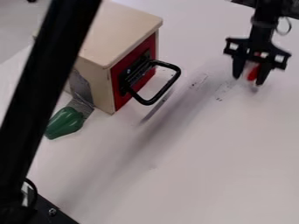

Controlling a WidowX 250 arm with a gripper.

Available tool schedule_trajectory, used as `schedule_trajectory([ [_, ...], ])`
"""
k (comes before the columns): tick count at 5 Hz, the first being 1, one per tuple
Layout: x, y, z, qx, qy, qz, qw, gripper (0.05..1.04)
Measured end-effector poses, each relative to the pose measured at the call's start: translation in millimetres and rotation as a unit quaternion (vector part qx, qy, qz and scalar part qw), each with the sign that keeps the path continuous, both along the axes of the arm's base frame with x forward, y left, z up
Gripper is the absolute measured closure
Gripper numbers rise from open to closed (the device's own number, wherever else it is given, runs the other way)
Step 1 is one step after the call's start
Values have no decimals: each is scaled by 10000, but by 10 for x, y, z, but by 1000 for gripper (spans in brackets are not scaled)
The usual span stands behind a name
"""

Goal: Move sushi to the bottom of the table.

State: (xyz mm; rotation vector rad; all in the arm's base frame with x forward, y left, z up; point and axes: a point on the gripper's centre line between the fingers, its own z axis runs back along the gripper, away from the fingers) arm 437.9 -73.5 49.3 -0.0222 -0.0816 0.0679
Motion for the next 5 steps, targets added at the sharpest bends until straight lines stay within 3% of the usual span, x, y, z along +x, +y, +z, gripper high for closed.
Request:
schedule_trajectory([
  [1, -99, 216, 656, 47, -463, -55, 9989, 512],
  [2, -401, 609, 1063, 22, -551, 132, 9984, 512],
  [3, -777, 1008, 1707, -14, -789, 324, 9964, 512],
  [4, -1164, 1311, 1653, 6, -538, 375, 9978, 512],
  [5, -1412, 1525, 1322, -27, -94, 404, 9991, 512],
])
